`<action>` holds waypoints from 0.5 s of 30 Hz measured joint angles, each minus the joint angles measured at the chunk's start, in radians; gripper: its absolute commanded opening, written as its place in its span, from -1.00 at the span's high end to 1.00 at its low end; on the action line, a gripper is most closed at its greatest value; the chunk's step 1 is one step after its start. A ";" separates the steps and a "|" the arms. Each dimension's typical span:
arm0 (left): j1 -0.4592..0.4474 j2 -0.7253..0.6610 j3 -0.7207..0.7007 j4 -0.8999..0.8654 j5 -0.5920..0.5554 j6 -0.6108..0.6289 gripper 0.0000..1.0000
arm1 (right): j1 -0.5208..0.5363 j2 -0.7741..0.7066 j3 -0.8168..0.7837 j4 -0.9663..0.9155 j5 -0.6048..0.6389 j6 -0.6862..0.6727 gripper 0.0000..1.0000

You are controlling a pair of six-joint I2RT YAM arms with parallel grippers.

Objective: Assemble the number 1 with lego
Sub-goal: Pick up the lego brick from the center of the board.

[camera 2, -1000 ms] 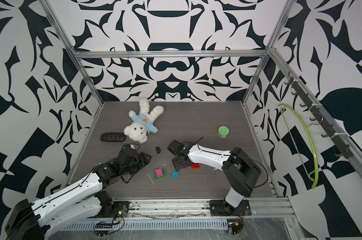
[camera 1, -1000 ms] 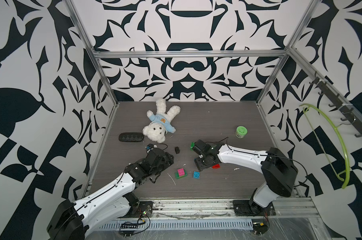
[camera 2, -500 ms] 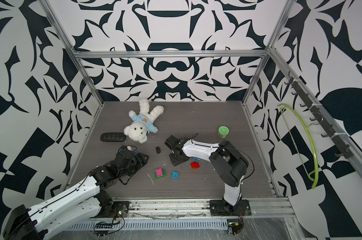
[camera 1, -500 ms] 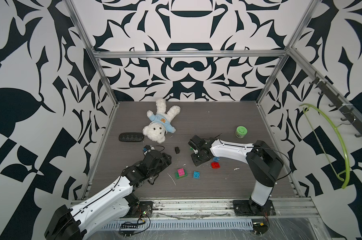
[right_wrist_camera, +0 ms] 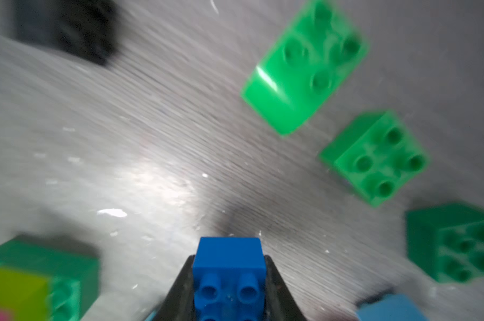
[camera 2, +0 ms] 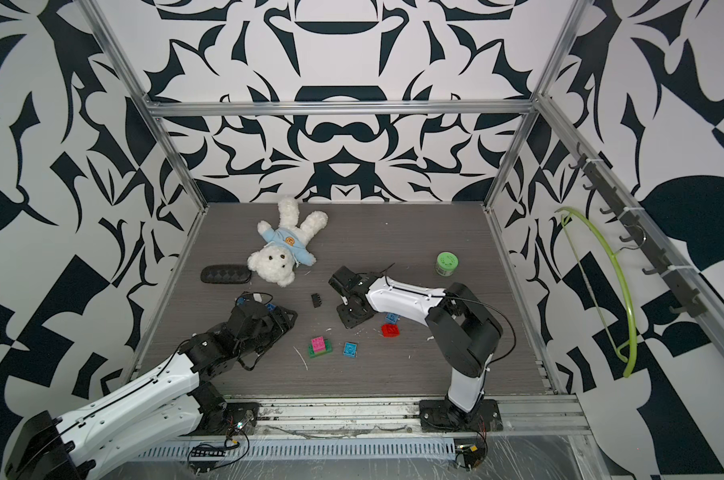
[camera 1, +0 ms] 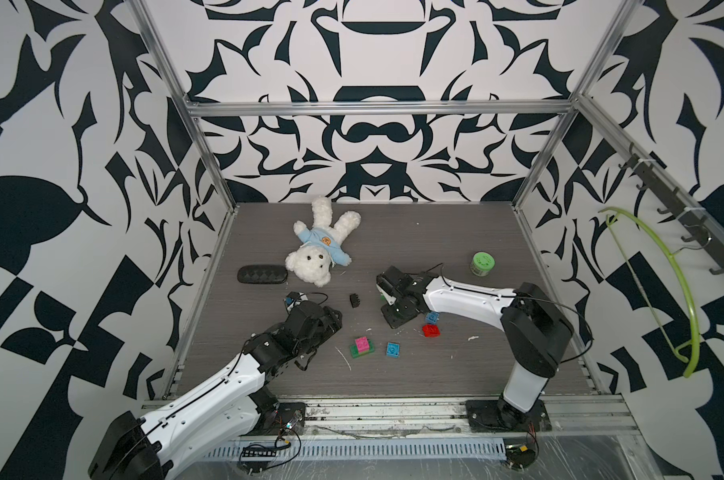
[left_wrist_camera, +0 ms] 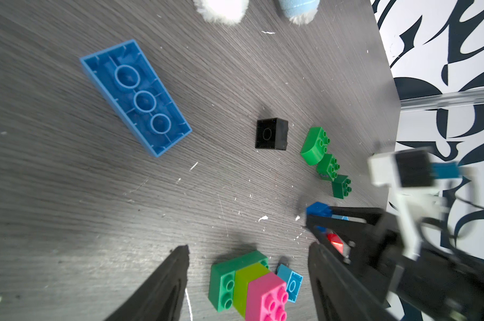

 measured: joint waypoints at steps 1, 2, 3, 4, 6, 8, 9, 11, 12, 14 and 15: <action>0.002 0.000 -0.009 0.002 0.000 -0.005 -0.47 | 0.000 -0.028 0.008 0.000 -0.012 -0.040 0.81; 0.004 0.000 -0.017 0.001 0.000 -0.011 -0.46 | 0.000 -0.058 0.017 0.000 -0.028 -0.088 0.82; 0.006 0.000 -0.023 0.002 0.000 -0.015 -0.46 | 0.000 -0.084 0.025 0.001 -0.044 -0.131 0.82; 0.008 -0.001 -0.029 0.002 0.000 -0.019 -0.47 | 0.000 -0.113 0.031 0.006 -0.065 -0.182 0.82; 0.012 -0.004 -0.040 0.005 0.000 -0.027 -0.47 | 0.000 -0.165 0.031 0.018 -0.110 -0.281 0.83; 0.017 -0.010 -0.047 0.006 0.000 -0.037 -0.47 | 0.000 -0.216 0.031 0.019 -0.179 -0.412 0.83; 0.020 -0.012 -0.050 0.008 0.000 -0.039 -0.47 | 0.000 -0.232 0.031 0.018 -0.214 -0.474 0.83; 0.025 -0.018 -0.055 0.013 0.000 -0.045 -0.47 | 0.000 -0.259 0.031 0.005 -0.296 -0.621 0.86; 0.027 -0.019 -0.057 0.016 0.000 -0.048 -0.47 | 0.000 -0.263 0.031 -0.004 -0.327 -0.682 0.88; 0.032 -0.022 -0.061 0.021 0.001 -0.053 -0.47 | 0.000 -0.257 0.038 -0.039 -0.390 -0.809 0.89; 0.034 -0.023 -0.064 0.021 0.001 -0.056 -0.47 | 0.000 -0.245 0.047 -0.059 -0.412 -0.855 0.89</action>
